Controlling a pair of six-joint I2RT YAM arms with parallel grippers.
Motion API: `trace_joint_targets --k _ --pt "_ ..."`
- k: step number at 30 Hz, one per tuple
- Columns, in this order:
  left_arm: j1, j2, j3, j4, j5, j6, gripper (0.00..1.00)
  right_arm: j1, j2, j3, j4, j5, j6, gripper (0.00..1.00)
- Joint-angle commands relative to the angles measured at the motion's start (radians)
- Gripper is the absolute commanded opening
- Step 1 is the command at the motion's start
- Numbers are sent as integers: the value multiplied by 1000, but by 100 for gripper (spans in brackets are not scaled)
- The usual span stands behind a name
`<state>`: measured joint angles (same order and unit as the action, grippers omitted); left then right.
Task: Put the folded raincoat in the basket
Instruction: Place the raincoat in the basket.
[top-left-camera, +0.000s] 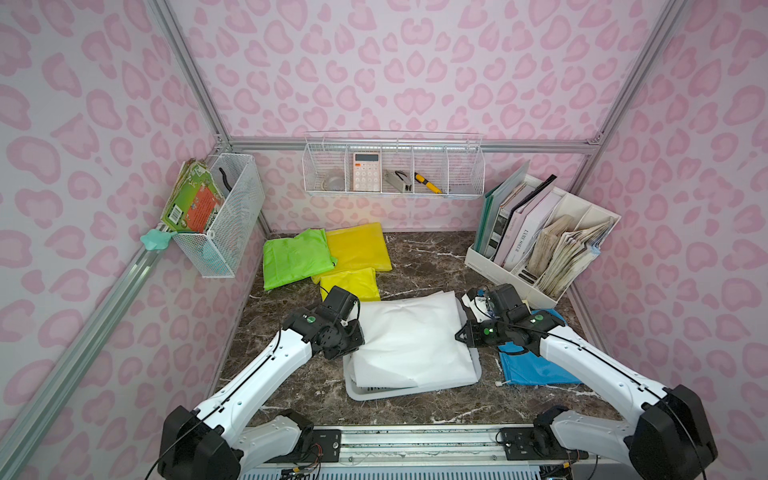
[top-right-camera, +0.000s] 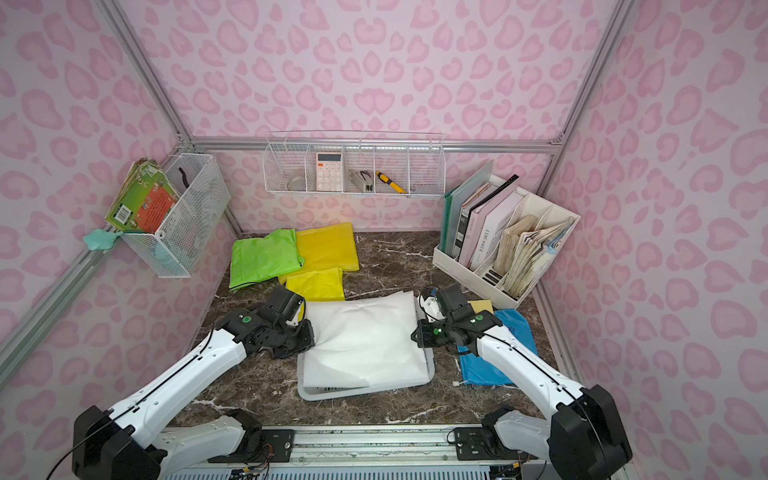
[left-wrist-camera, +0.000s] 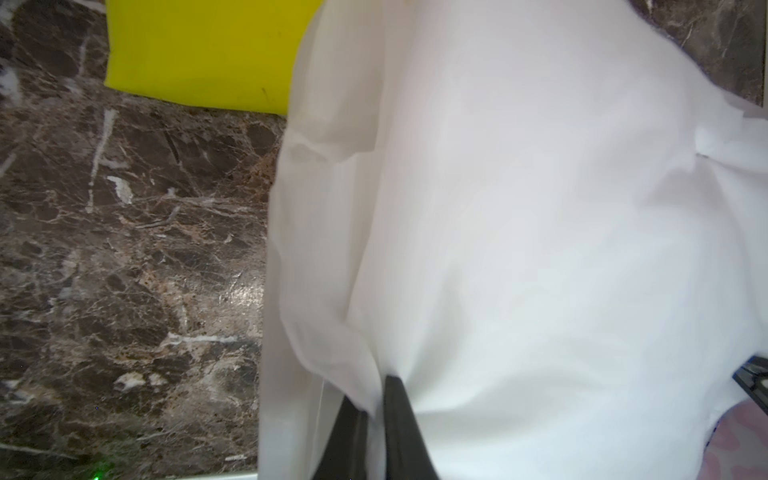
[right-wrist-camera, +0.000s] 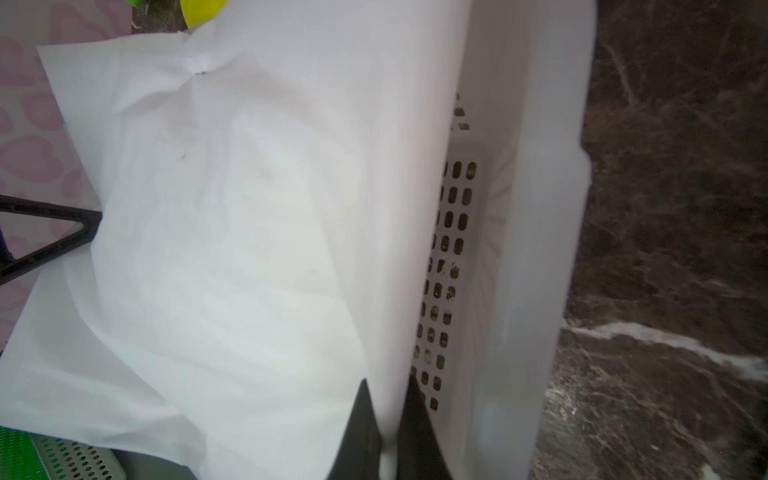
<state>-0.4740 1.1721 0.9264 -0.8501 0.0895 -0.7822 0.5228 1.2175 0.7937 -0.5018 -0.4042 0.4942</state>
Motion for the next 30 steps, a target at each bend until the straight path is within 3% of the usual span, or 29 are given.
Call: trace_joint_targets --k 1,12,13,14,16,17,19,21,24,26,28,30 --pt "2 34 0 3 -27 8 0 1 27 -9 23 15 7 0" --pt "2 111 20 -54 -2 -2 1 0 39 -4 8 39 -16 0" --pt "2 117 30 -72 8 1 10 0 40 2 3 40 -16 3" --pt "2 127 48 -99 9 8 22 1 42 9 -4 42 -17 15" --pt "2 129 88 -163 -12 8 34 0 45 32 -25 44 -26 38" --pt "2 120 111 -193 -26 9 40 0 42 47 -40 48 -31 44" --pt "2 94 162 -244 -50 15 54 -1 35 79 -67 67 -45 49" --pt "3 80 214 -279 -63 25 59 -3 28 117 -101 89 -64 50" --pt "3 91 292 -320 -23 59 51 -7 29 171 -138 107 -83 48" --pt "-1 105 307 -263 129 96 32 -6 40 203 -144 88 -84 41" --pt "-12 114 280 -157 287 104 20 -4 57 224 -127 54 -77 37" --pt "-37 127 246 -76 362 93 9 -2 79 226 -81 6 -62 34"
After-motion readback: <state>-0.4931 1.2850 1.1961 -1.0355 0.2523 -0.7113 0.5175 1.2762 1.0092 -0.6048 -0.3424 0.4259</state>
